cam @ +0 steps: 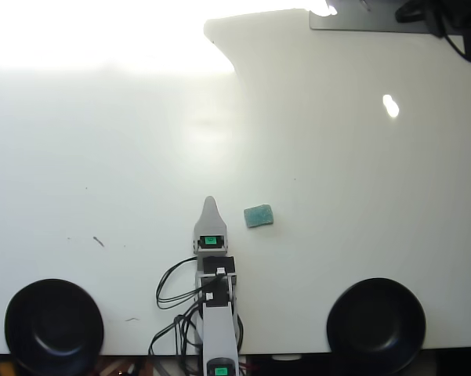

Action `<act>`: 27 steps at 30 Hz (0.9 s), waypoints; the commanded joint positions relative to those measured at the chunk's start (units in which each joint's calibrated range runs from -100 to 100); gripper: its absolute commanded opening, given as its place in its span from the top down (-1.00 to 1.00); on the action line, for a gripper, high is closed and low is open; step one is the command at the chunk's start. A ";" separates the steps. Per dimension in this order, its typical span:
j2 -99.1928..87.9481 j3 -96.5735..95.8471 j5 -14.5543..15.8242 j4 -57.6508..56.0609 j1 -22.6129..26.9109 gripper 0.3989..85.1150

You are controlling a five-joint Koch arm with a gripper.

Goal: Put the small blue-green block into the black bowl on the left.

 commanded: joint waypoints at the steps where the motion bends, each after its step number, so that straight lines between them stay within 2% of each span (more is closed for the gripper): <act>1: -0.24 -1.57 0.00 0.01 0.39 -0.15; 10: -0.24 -1.57 -0.15 0.17 1.51 -0.15; 15: -0.88 -1.29 -3.96 -0.23 2.44 -0.11; 17: -1.63 1.94 -5.42 -3.56 2.83 -0.12; 27: 2.76 23.48 -5.71 -16.45 4.10 -0.11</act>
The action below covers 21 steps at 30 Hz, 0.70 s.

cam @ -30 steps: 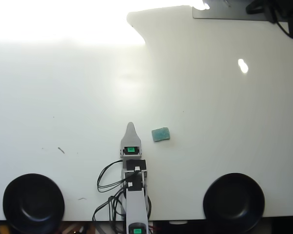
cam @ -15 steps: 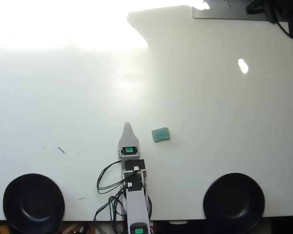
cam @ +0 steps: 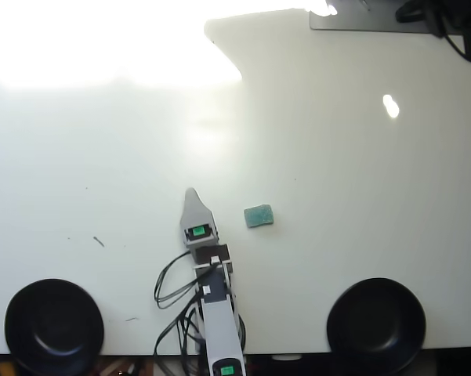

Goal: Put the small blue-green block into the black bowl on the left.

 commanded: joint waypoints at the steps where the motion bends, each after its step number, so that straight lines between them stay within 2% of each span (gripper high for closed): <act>1: 3.11 7.32 -0.54 -3.18 0.00 -0.11; 6: 5.68 15.27 -5.03 -12.74 -2.44 -0.11; 13: 6.64 23.96 -11.92 -23.37 -9.13 -0.10; 21: 7.93 32.74 -16.61 -37.80 -15.09 -0.10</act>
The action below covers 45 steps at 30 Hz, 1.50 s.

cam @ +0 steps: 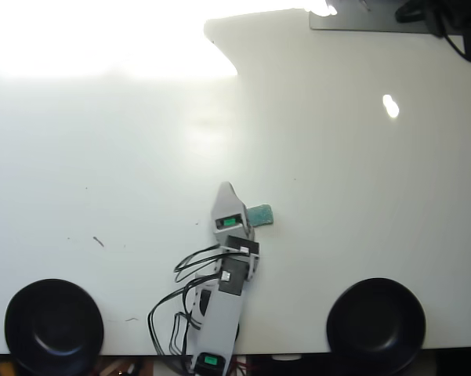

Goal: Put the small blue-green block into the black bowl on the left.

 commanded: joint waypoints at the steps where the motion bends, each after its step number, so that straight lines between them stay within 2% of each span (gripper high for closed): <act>1: 0.53 5.31 -2.69 -4.63 -2.49 -0.10; 6: 4.70 5.13 -6.11 -4.87 -6.94 -0.11; 16: 21.52 3.93 -9.47 4.78 -11.87 -0.11; 21: 27.63 2.08 -9.72 9.72 -12.70 -0.11; 30: 26.67 -4.58 -11.04 12.80 -12.80 -0.08; 34: 26.88 -6.98 -11.23 14.83 -12.80 0.13; 38: 26.88 -8.83 -11.67 15.97 -12.70 0.22; 45: 25.70 -9.66 -11.92 17.34 -12.45 0.91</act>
